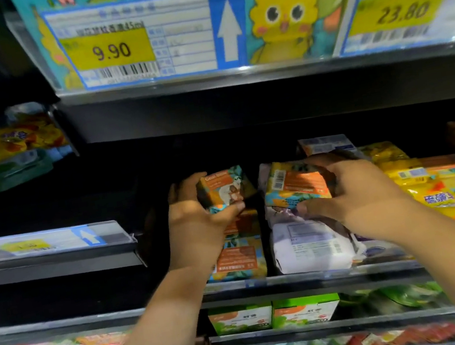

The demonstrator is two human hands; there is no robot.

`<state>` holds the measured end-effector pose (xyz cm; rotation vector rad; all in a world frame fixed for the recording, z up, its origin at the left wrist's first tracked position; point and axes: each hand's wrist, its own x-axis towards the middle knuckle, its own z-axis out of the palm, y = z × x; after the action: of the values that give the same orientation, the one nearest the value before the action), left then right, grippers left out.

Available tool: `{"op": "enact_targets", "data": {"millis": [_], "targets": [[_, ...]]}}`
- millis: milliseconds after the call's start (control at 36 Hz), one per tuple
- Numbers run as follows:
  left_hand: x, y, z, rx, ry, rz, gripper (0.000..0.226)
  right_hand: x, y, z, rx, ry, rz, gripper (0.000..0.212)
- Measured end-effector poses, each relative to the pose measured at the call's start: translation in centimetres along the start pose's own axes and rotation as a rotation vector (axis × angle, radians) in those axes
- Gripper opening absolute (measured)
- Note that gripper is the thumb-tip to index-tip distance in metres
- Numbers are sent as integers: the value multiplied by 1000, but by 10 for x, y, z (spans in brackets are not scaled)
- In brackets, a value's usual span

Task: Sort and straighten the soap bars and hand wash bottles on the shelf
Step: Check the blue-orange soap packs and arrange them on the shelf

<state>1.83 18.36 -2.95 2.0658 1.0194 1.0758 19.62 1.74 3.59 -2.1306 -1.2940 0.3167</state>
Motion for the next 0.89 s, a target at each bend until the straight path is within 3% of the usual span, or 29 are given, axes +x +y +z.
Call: {"op": "enact_targets", "data": {"millis": [111, 194, 278, 417, 556, 667, 889], "targets": [[-25, 14, -13, -214, 6, -157, 69, -17, 8, -3, -52, 73, -30, 63], [-50, 25, -20, -252, -43, -183, 51, -33, 15, -5, -38, 129, -30, 70], [-63, 22, -26, -132, -91, -206, 48, -40, 20, -6, -21, 125, -38, 67], [-62, 12, -37, 196, -273, -231, 70, -38, 16, -10, 43, 69, -11, 56], [-49, 36, -41, 421, -392, -191, 70, -35, 12, -14, 94, 46, -23, 45], [-52, 40, -44, 416, -318, -216, 69, -35, 13, -20, 74, 64, -22, 47], [-65, 67, -41, 464, -136, -139, 63, -55, 41, -40, -143, 304, -98, 59]]}}
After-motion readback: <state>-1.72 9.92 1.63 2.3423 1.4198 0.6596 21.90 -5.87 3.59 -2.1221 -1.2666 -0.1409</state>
